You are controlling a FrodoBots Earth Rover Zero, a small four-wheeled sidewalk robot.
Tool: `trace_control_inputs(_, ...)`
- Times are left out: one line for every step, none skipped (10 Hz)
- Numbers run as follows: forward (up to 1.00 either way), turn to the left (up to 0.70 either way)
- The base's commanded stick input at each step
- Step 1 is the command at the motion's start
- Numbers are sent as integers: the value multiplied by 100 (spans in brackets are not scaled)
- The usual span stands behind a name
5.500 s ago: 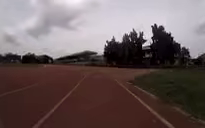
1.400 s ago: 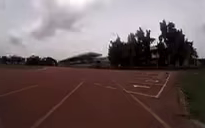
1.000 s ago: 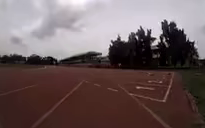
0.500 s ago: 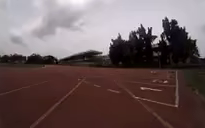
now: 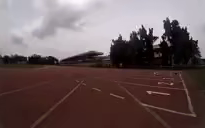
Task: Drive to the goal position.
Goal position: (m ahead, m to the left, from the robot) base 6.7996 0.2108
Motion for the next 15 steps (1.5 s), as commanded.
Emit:
trace_control_inputs(70, 0)
trace_control_inputs(70, 0)
trace_control_inputs(70, -4)
trace_control_inputs(70, -12)
trace_control_inputs(70, -3)
trace_control_inputs(70, 0)
trace_control_inputs(70, 0)
trace_control_inputs(70, -10)
trace_control_inputs(70, -7)
trace_control_inputs(70, -2)
trace_control_inputs(70, 0)
trace_control_inputs(70, 0)
trace_control_inputs(70, -6)
trace_control_inputs(70, -5)
trace_control_inputs(70, 0)
